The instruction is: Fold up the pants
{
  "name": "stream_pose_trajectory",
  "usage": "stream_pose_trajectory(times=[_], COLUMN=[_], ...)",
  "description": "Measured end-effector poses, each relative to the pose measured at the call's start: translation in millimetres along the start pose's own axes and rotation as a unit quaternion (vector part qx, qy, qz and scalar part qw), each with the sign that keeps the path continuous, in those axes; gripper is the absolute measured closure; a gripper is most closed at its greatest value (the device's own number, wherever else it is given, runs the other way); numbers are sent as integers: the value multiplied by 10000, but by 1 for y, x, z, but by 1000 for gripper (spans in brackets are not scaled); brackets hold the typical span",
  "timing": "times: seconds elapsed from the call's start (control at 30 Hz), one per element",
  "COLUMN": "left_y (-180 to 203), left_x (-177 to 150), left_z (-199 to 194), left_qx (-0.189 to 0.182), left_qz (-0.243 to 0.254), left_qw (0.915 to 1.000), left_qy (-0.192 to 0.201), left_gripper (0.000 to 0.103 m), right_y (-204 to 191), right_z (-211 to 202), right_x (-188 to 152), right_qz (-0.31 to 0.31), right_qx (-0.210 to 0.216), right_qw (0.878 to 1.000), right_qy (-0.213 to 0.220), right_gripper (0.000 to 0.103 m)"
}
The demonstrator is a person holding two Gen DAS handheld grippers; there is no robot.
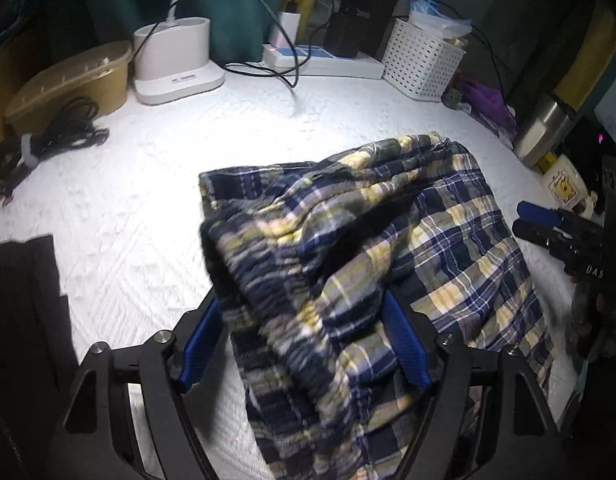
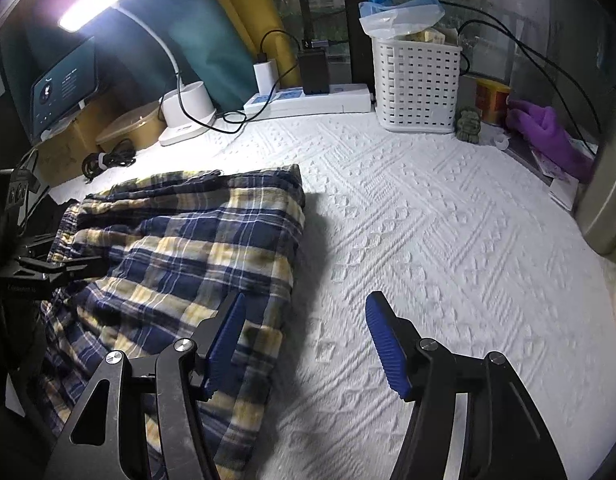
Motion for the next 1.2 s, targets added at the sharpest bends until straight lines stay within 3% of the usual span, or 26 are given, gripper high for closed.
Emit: stream_pose_trajectory(times=[0.27, 0.63, 0.77, 0.8, 1.0, 1.13, 1.2], left_y=[1, 14, 12, 12, 17, 17, 19], left_x=[7, 8, 7, 8, 11, 13, 13], left_z=[8, 11, 12, 13, 19, 18, 17], left_qx=[254, 113, 104, 133, 373, 305, 242], left_qz=[121, 235, 351, 397, 563, 507, 518], left_qw=[9995, 9995, 9992, 9990, 9976, 9982, 9984], left_qy=[-151, -155, -142, -164, -171, -106, -9], left_gripper=[25, 30, 30, 29, 24, 25, 32], right_y=[6, 21, 39, 42, 33, 8, -1], right_z=[10, 16, 14, 13, 20, 38, 43], right_x=[5, 8, 6, 5, 9, 12, 16], right_qz=[84, 207, 341, 382, 638, 474, 350], right_qx=[44, -44, -248, -262, 266, 632, 651], right_qw=[10000, 9998, 9991, 9989, 9975, 9969, 9973], right_qy=[8, -2, 4, 16, 124, 20, 46], right_gripper=[39, 38, 11, 11, 11, 11, 11])
Point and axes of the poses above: each gripper's, at about its wrist camera, not at the fingertips, and z roughly the way its jaws point, y to its right, x to its top, the point moved 8 cm from there along z, roughly the way its jaws point, and after that the axes turned 4 degrees about x, right-handed, at the moved point
